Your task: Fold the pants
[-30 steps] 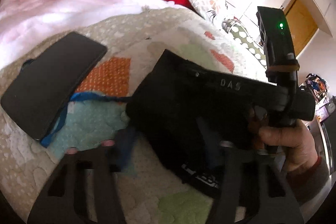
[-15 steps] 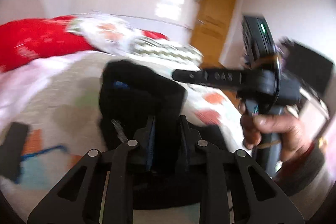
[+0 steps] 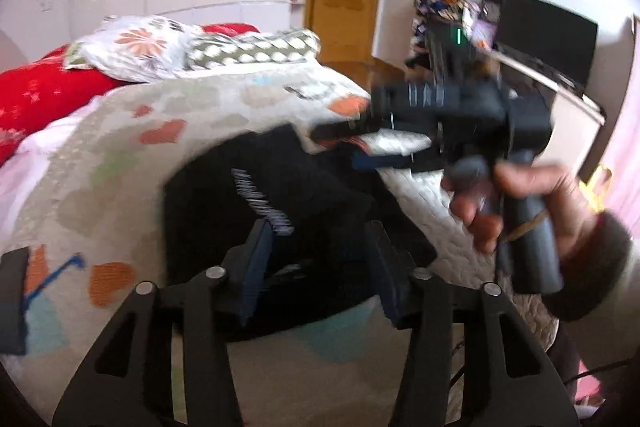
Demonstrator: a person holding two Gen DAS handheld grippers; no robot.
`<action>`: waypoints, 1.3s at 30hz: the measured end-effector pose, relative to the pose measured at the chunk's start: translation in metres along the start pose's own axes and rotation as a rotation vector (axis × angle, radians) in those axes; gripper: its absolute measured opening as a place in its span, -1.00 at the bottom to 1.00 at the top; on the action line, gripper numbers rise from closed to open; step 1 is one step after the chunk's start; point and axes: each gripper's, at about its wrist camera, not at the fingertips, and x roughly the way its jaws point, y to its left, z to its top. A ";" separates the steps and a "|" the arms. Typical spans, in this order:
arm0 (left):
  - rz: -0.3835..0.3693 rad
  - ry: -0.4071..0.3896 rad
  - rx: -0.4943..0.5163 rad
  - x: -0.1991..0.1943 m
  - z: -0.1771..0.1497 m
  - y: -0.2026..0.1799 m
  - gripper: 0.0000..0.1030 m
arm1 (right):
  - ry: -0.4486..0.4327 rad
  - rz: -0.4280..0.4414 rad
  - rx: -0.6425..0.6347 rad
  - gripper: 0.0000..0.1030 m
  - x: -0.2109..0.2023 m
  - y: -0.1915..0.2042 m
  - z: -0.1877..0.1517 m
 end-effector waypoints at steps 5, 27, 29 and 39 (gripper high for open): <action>0.154 -0.015 -0.075 -0.005 0.001 0.042 -0.05 | 0.076 0.012 -0.011 0.51 0.041 0.013 -0.008; 0.203 0.131 -0.173 0.074 0.018 0.048 -0.04 | -0.027 -0.415 -0.169 0.01 -0.032 0.003 -0.033; 0.224 0.106 -0.174 0.070 0.027 0.052 -0.04 | -0.103 -0.454 -0.194 0.01 -0.050 0.013 -0.026; 0.286 0.228 -0.172 0.126 0.045 0.061 -0.04 | -0.048 -0.374 -0.342 -0.25 0.008 0.046 -0.003</action>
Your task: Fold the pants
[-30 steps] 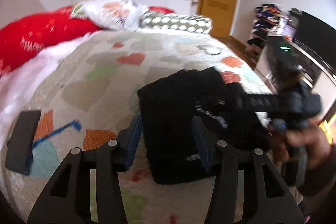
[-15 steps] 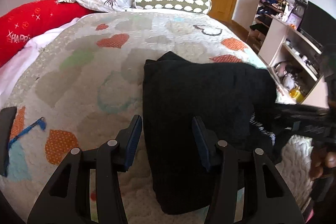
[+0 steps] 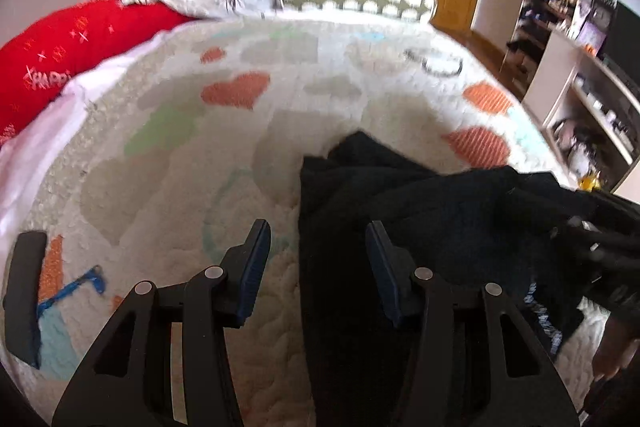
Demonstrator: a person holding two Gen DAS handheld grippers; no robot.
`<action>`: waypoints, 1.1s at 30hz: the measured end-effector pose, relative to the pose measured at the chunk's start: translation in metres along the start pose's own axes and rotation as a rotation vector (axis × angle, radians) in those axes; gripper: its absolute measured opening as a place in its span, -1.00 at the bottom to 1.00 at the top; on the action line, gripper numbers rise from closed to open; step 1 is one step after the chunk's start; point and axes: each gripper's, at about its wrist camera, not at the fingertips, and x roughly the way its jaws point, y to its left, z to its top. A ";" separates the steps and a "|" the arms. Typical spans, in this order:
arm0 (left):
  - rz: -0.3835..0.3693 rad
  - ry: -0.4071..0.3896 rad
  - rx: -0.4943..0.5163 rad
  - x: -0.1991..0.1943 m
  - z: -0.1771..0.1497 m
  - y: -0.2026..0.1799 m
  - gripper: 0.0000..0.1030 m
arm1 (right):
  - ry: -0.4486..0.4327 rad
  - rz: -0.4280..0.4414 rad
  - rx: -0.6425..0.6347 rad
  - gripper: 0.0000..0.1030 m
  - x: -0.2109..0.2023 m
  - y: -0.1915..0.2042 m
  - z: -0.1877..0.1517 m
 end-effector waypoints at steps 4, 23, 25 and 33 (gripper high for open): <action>0.022 0.017 0.034 0.015 -0.005 -0.006 -0.02 | 0.087 0.009 0.033 -0.24 0.033 -0.014 -0.015; 0.024 -0.038 -0.004 -0.037 -0.035 -0.004 -0.02 | 0.081 -0.041 -0.046 -0.24 -0.026 0.015 -0.053; 0.025 -0.038 0.000 -0.038 -0.043 -0.008 -0.02 | 0.083 -0.033 -0.033 -0.23 -0.027 0.015 -0.061; 0.064 -0.045 0.013 -0.035 -0.051 -0.015 -0.02 | 0.088 -0.073 -0.018 -0.16 -0.017 0.020 -0.077</action>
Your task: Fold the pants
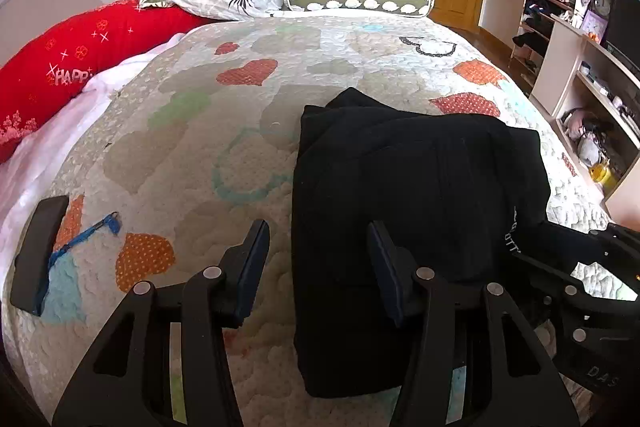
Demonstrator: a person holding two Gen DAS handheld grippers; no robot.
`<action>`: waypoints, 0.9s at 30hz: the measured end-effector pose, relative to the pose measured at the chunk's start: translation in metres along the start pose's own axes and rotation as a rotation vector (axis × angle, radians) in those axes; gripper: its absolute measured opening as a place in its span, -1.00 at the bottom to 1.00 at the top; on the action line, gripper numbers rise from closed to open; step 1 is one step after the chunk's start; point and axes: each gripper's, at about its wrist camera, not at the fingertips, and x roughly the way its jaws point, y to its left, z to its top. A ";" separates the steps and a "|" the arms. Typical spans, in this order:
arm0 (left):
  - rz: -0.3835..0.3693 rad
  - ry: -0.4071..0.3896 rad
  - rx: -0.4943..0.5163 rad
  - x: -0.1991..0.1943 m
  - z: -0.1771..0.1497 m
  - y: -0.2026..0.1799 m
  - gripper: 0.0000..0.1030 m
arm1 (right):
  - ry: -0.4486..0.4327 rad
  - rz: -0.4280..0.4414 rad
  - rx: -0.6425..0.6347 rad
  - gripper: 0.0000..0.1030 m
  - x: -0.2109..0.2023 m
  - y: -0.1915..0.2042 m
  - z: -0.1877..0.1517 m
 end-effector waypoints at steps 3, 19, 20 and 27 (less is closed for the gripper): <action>-0.003 -0.006 -0.006 -0.007 0.000 0.001 -0.02 | 0.005 -0.005 -0.012 -0.16 -0.007 0.003 0.005; 0.004 -0.014 0.005 -0.013 -0.007 -0.006 -0.02 | 0.010 -0.011 0.016 -0.11 -0.002 0.003 0.004; 0.005 -0.016 0.006 -0.014 -0.007 -0.006 -0.02 | 0.000 -0.009 0.021 -0.10 -0.003 0.003 0.004; 0.005 -0.027 0.000 -0.019 -0.005 -0.005 -0.02 | -0.009 -0.002 0.023 -0.11 -0.015 0.003 0.008</action>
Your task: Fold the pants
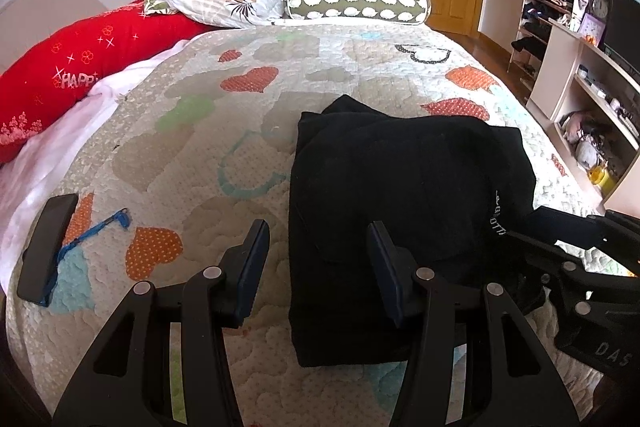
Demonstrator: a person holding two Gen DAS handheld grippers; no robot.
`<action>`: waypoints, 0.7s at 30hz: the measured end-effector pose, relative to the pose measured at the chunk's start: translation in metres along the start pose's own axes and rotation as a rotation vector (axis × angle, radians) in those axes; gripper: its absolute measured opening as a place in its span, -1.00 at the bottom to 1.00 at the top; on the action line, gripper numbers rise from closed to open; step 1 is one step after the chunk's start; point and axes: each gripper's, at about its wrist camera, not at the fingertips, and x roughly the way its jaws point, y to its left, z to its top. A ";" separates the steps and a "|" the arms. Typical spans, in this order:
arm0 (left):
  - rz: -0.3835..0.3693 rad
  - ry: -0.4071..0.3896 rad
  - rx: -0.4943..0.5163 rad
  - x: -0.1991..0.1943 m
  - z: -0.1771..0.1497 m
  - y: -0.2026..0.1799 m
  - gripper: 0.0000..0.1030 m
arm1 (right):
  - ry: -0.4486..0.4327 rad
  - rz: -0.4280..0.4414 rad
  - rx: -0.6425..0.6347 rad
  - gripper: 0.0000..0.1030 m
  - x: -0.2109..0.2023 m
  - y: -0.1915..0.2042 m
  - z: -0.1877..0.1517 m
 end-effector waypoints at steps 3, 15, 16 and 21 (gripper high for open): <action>0.005 -0.006 0.005 -0.002 0.000 -0.001 -0.02 | -0.015 -0.001 0.009 -0.09 -0.007 -0.001 0.002; 0.002 -0.009 0.004 -0.002 0.000 -0.001 -0.02 | -0.019 -0.034 0.018 -0.05 -0.011 -0.011 0.005; 0.000 -0.007 0.001 -0.002 0.000 -0.001 -0.02 | -0.017 -0.046 0.020 -0.05 -0.010 -0.014 0.004; -0.005 -0.004 0.002 0.001 -0.002 -0.002 -0.02 | 0.016 -0.030 0.047 -0.05 0.009 -0.025 0.000</action>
